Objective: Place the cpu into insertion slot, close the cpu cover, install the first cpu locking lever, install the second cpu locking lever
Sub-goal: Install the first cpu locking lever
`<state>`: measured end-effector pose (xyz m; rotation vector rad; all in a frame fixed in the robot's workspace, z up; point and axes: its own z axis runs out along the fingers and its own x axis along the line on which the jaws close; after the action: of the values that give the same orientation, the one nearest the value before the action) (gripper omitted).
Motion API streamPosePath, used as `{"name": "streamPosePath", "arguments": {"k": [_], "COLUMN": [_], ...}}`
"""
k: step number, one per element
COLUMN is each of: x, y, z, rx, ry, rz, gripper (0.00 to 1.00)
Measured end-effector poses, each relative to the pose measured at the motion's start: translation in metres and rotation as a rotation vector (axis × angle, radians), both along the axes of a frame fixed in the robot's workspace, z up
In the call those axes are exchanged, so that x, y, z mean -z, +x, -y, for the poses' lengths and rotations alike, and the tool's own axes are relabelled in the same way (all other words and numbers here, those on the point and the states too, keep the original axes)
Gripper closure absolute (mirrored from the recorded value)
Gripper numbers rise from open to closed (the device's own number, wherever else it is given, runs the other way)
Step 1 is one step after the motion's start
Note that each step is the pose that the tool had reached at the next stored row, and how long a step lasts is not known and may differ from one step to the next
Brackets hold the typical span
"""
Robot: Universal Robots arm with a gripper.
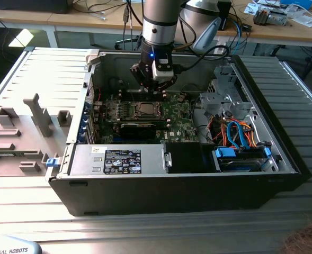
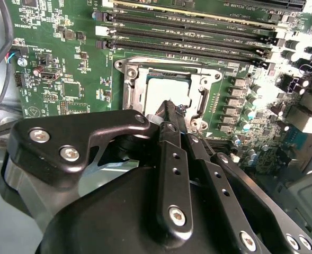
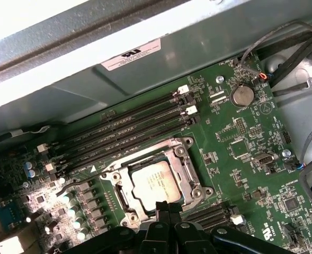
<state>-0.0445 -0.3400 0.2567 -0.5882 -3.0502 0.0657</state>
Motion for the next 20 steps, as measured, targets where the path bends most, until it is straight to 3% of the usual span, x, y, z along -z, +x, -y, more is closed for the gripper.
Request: {"name": "streamPosePath", "arguments": {"k": [20], "x": [0.0000], "y": [0.0000], "z": [0.0000], "rx": [-0.028], "ry": [0.0000], "rz": [0.0000], "gripper": [0.89]}}
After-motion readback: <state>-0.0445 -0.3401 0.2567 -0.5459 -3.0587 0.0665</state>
